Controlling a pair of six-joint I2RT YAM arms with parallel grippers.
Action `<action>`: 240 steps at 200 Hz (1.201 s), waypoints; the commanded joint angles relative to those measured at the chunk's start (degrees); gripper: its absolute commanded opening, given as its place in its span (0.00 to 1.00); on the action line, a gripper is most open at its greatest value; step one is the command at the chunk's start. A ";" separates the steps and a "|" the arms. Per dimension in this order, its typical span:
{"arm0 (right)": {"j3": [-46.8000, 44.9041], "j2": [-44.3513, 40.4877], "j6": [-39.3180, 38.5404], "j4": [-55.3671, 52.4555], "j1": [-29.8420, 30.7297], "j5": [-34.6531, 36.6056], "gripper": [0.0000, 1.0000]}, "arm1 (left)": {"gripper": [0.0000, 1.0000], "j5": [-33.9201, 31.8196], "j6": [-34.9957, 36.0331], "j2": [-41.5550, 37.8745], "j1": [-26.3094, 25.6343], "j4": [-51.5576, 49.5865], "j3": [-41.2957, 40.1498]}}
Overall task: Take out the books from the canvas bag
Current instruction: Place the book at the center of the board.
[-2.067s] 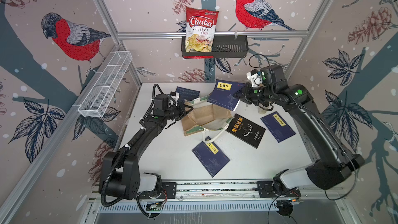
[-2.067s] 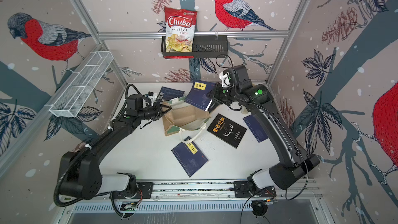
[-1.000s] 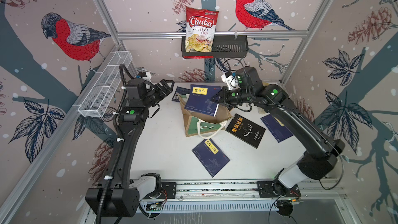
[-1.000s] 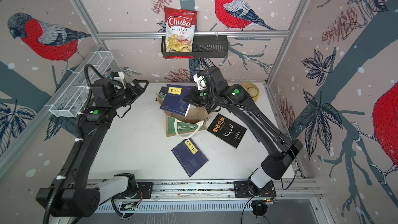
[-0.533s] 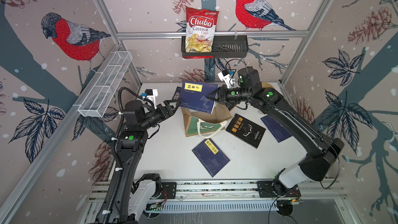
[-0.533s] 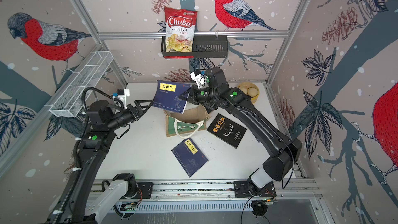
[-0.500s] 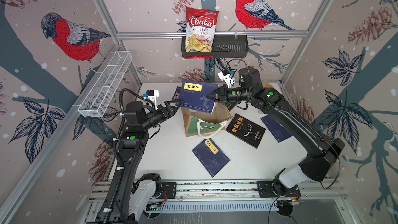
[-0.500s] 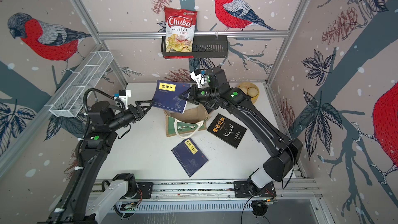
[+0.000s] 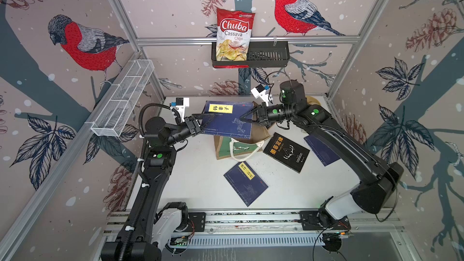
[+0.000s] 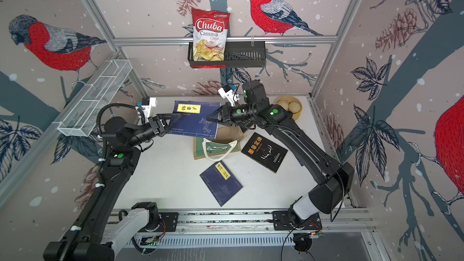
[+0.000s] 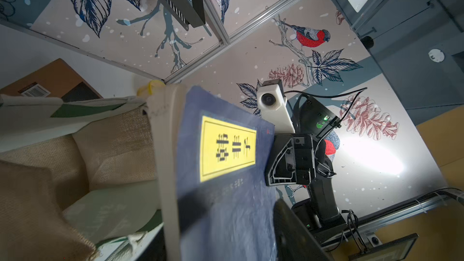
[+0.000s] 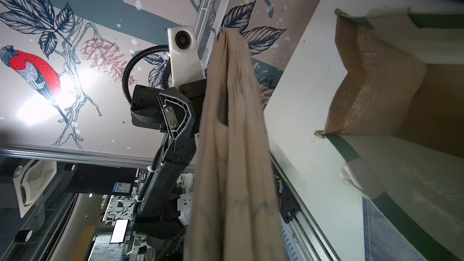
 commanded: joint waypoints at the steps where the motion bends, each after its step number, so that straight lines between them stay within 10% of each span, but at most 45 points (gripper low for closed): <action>1: -0.37 -0.02 -1.72 2.76 0.00 -1.64 0.06 | 0.44 2.48 -3.87 0.31 0.02 8.30 0.74; 81: -4.16 -1.01 -3.06 2.74 -1.37 0.53 0.21 | 0.00 0.58 -10.78 1.40 0.08 17.82 -2.23; 127: -6.87 -2.73 -1.58 5.65 -2.37 0.73 0.16 | 0.00 -0.11 -11.35 1.29 0.06 18.13 -3.33; 166: -7.51 -3.11 -1.68 6.53 -3.20 -1.65 0.07 | 0.32 0.64 -11.18 1.73 0.04 17.90 -3.27; 240: -8.32 -3.99 -4.02 4.38 -5.68 -2.95 0.04 | 0.28 1.76 -10.26 2.05 0.06 16.89 -2.48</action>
